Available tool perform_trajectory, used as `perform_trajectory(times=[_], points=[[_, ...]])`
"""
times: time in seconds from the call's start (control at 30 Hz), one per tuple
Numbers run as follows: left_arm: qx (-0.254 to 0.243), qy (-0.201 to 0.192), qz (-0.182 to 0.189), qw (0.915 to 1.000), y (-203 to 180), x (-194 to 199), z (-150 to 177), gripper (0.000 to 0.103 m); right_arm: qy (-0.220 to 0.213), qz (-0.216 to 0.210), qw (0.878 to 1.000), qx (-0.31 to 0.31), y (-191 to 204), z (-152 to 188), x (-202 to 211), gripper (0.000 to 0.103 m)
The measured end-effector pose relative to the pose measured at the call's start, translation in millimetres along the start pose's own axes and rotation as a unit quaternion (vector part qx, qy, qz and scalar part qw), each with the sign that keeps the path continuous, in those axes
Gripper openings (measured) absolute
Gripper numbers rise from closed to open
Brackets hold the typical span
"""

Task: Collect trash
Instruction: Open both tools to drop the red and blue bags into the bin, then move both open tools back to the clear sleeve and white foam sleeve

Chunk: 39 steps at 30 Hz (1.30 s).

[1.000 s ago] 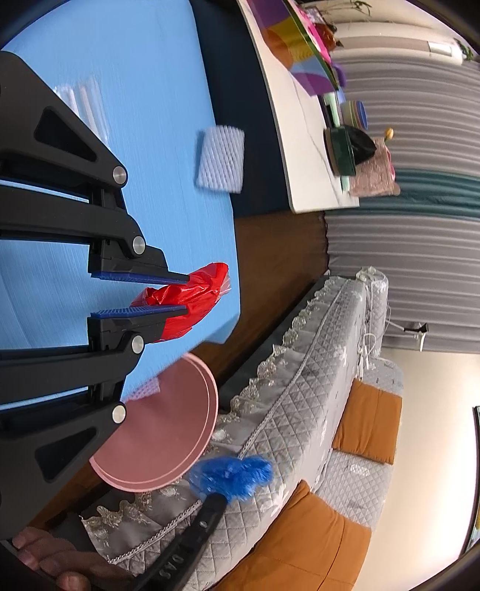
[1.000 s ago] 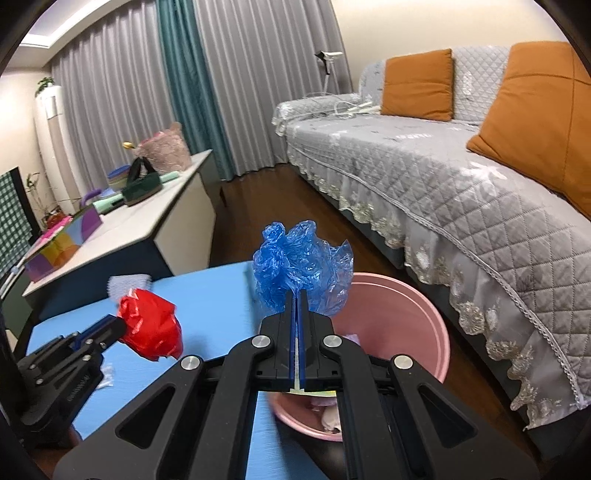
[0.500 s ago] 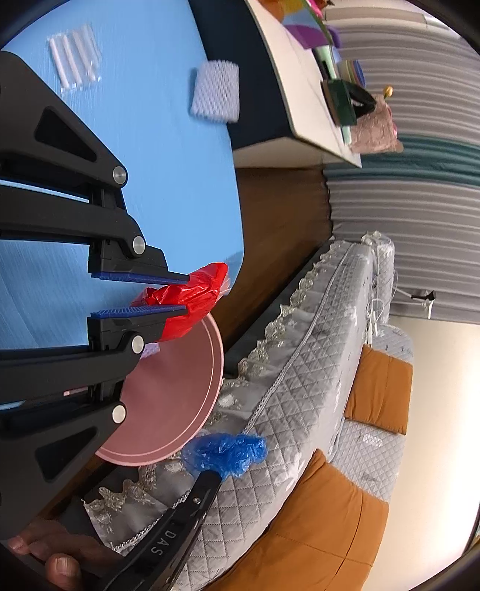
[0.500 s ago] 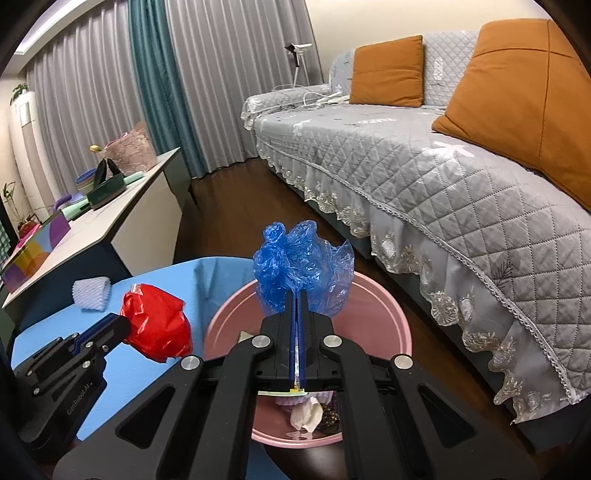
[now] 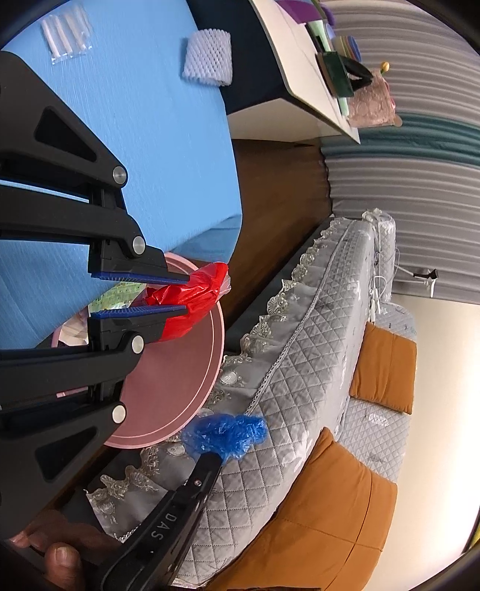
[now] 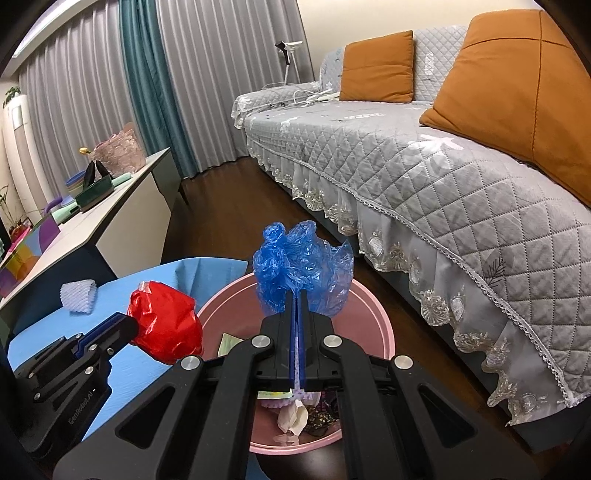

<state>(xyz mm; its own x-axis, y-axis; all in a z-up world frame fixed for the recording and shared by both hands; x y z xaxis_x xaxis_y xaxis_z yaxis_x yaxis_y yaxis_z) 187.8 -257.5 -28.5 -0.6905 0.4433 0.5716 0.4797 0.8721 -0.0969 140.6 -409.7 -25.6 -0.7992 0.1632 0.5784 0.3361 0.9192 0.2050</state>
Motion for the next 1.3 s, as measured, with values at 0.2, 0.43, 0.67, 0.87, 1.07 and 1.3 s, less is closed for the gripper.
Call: perform_trajectory(times=[0.2,0.43,0.67,0.87,1.07,1.3], points=[[0.020,0.014,0.017,0.9996,7,-3,3,0.039,0.008,0.011,1.000,-0.024,-10,0,-4,0.024],[0.047,0.007,0.003,0.9989,27,9,0,0.039,0.006,0.008,0.999,-0.037,-6,-2,-1,0.039],[0.050,0.002,-0.015,0.9986,47,28,-1,0.039,0.001,-0.012,1.000,-0.026,22,-3,7,0.039],[0.061,-0.006,-0.039,0.9974,75,51,1,0.039,0.000,-0.031,0.999,-0.017,51,-1,13,0.039],[0.072,-0.013,-0.066,0.9951,108,77,6,0.039,-0.001,-0.061,0.998,-0.003,92,2,20,0.039],[0.090,-0.006,-0.101,0.9907,154,103,25,0.039,0.004,-0.095,0.995,0.015,141,9,24,0.039]])
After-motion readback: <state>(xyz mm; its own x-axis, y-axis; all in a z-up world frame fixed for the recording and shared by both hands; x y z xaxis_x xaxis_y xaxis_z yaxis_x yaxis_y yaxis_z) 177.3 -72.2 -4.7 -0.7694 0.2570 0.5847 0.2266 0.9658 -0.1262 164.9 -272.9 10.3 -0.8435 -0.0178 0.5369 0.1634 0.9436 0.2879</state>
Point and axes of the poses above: each gripper's, at about its wrist camera, not at the fingertips, and x roughly against the way its jaws point, y to its left, z to its underside, the point moved 6 cm from there along -x, roughly the way its jaws point, and after that the axes turned 1 degree about -x, right-handed, at the moved point
